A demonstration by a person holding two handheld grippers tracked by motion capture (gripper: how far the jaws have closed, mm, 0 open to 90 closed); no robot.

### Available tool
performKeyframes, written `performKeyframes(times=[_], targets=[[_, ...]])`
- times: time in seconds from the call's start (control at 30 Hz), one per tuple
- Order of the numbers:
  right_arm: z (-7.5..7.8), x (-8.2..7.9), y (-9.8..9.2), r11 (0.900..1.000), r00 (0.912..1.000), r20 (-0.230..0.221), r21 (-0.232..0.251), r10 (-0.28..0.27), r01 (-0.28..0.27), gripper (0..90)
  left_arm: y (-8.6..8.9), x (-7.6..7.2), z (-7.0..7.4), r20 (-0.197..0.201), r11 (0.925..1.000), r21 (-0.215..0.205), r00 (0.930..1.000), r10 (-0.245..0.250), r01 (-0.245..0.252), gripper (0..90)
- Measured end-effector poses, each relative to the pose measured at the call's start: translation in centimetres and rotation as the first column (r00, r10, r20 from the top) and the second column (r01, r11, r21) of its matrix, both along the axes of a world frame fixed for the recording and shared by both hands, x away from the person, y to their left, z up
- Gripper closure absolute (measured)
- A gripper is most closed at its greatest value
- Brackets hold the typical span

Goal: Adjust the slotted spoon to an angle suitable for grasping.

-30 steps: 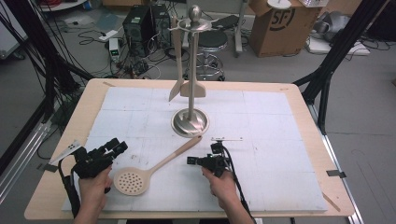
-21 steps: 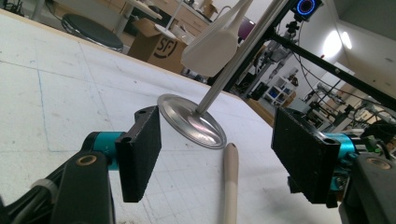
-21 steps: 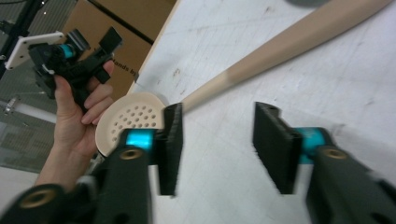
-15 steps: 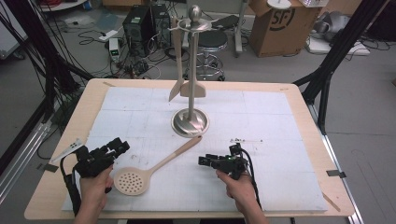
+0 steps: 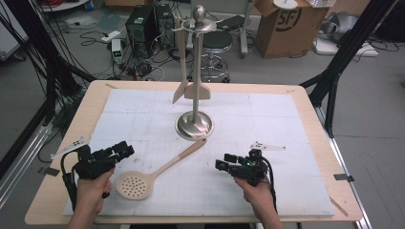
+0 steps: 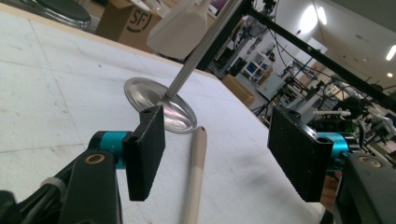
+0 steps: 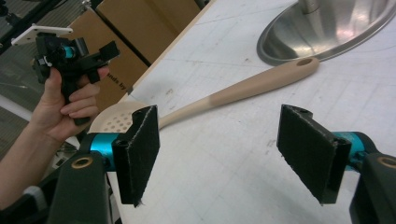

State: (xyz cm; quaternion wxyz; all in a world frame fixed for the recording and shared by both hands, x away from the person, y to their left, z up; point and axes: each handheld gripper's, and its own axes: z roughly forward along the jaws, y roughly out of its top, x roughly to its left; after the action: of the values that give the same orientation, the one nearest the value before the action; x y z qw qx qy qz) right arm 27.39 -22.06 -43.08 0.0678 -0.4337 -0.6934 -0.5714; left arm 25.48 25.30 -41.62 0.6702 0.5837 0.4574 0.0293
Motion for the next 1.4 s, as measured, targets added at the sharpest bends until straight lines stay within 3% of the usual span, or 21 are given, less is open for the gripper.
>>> performKeyframes(times=[0.27, 0.4, 0.67, 0.87, 1.1, 1.4], targets=[[0.5, -0.5, -2.1, 1.0, 0.9985, 0.052, 0.014, -0.019, 0.018, 23.6, -1.2, 0.1, 0.3, -0.008, 0.9984, 0.036, 0.999, -0.043, 0.043, 36.3], [0.8, -1.0, -3.4, 0.998, 0.9927, 0.102, 0.004, -0.064, 0.064, 23.1, -1.5, 0.2, 0.3, -0.011, 0.9972, 0.042, 0.998, -0.062, 0.063, 36.3], [1.0, -1.2, -5.1, 0.993, 0.9862, 0.119, 0.002, -0.115, 0.116, 23.0, -2.2, 0.1, 0.5, -0.009, 0.995, 0.053, 0.9964, -0.084, 0.085, 36.1], [0.9, -2.3, -6.1, 0.99, 0.9754, 0.172, -0.004, -0.137, 0.14, 22.4, -2.6, 0.0, 0.7, -0.002, 0.9928, 0.06, 0.9946, -0.104, 0.104, 35.6], [1.1, -2.9, -6.5, 0.989, 0.9722, 0.181, 0.028, -0.149, 0.146, 21.7, -3.1, 0.0, 0.7, -0.002, 0.9903, 0.074, 0.9931, -0.118, 0.117, 35.5], [1.3, -3.7, -6.7, 0.987, 0.9682, 0.192, 0.021, -0.16, 0.159, 21.7, -3.2, 0.0, 0.8, -0.008, 0.9891, 0.078, 0.9922, -0.125, 0.125, 35.0]])
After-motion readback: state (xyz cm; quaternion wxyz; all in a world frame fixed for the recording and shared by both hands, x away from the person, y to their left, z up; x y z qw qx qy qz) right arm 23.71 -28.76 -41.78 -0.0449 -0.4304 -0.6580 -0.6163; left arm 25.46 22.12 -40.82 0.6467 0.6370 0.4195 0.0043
